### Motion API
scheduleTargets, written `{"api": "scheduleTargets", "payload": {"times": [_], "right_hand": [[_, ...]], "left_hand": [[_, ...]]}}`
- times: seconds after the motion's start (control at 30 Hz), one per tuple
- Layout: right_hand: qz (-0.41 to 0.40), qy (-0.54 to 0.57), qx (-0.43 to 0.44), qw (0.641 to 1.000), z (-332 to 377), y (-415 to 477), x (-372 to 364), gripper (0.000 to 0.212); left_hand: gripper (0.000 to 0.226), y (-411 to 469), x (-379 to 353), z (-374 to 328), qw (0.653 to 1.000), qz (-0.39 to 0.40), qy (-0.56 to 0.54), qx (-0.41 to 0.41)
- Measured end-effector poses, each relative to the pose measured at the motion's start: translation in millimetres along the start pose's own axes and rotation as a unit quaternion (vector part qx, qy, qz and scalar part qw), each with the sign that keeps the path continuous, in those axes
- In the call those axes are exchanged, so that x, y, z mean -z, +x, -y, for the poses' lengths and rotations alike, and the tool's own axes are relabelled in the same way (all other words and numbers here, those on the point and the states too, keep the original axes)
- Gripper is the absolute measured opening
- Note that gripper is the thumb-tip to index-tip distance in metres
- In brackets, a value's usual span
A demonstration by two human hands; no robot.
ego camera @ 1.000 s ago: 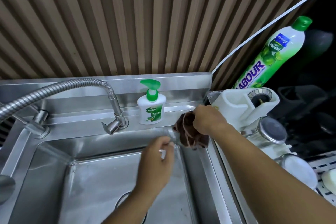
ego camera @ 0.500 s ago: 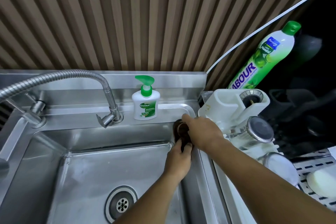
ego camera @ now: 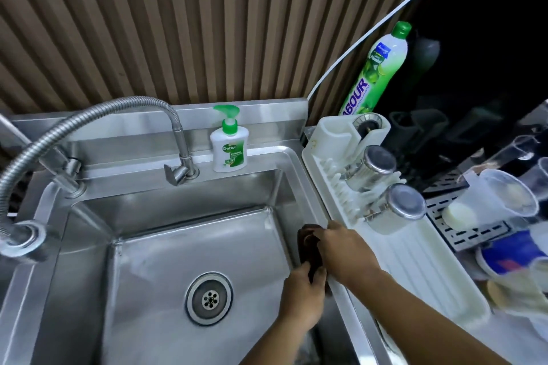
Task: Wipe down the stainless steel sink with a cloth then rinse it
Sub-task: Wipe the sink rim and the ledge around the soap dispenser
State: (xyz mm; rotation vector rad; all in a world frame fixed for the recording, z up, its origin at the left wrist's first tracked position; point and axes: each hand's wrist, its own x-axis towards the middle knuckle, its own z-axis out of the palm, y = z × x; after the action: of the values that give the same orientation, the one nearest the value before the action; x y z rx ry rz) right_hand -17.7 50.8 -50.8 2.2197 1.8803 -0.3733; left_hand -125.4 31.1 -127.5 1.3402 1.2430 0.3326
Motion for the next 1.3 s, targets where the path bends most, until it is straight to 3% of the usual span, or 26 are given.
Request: {"api": "scheduleTargets", "payload": {"times": [0.17, 0.37, 0.47, 0.57, 0.7, 0.73, 0.8, 0.87, 0.93, 1.07, 1.2, 1.3], "right_hand": [[0.007, 0.026, -0.054, 0.998, -3.4, -67.6, -21.7, 0.025], [0.088, 0.04, -0.145, 0.985, -5.9, -131.0, -30.0, 0.021], [0.146, 0.074, -0.183, 0.969, -2.3, -152.1, -22.4, 0.013], [0.193, 0.155, -0.148, 0.957, 6.7, -162.3, -12.8, 0.017], [0.144, 0.332, -0.181, 0.915, 26.6, -168.7, 7.9, 0.02], [0.118, 0.389, -0.181, 0.896, 32.2, -168.0, 12.5, 0.019], [0.047, 0.528, -0.195, 0.825, 45.5, -165.6, 24.4, 0.024], [0.026, 0.621, -0.163, 0.766, 57.4, -161.5, 34.3, 0.037], [0.028, 0.655, -0.122, 0.745, 67.8, -154.8, 43.9, 0.036], [0.059, 0.694, -0.045, 0.716, 78.8, -136.7, 68.1, 0.045], [0.084, 0.699, 0.057, 0.708, 81.1, -120.4, 102.4, 0.053], [0.093, 0.712, 0.117, 0.686, 79.2, -106.0, 130.1, 0.047]], "left_hand": [[0.029, -42.6, -18.6, 19.8, 0.995, 0.083, 0.044, 0.026], [0.018, -82.5, -9.4, 20.9, 0.973, 0.219, 0.076, 0.012], [0.021, -93.2, 4.2, 22.3, 0.975, 0.206, 0.085, -0.006], [0.024, -102.5, 31.3, 18.4, 0.98, 0.178, 0.088, -0.016], [0.025, -118.0, 74.2, 2.0, 0.988, 0.15, 0.03, -0.013], [0.026, -121.6, 85.2, -3.4, 0.988, 0.152, 0.003, -0.021], [0.042, -128.4, 109.8, -14.2, 0.986, 0.162, -0.022, -0.042], [0.053, -134.5, 136.3, -22.6, 0.985, 0.159, -0.009, -0.062], [0.047, -139.5, 160.6, -32.1, 0.987, 0.135, 0.015, -0.091], [0.015, -149.0, 193.0, -54.5, 0.983, 0.056, 0.025, -0.171], [0.027, -153.0, 215.7, -75.6, 0.982, -0.014, -0.011, -0.188], [0.05, -156.8, 224.4, -99.0, 0.979, -0.052, -0.043, -0.191]]}}
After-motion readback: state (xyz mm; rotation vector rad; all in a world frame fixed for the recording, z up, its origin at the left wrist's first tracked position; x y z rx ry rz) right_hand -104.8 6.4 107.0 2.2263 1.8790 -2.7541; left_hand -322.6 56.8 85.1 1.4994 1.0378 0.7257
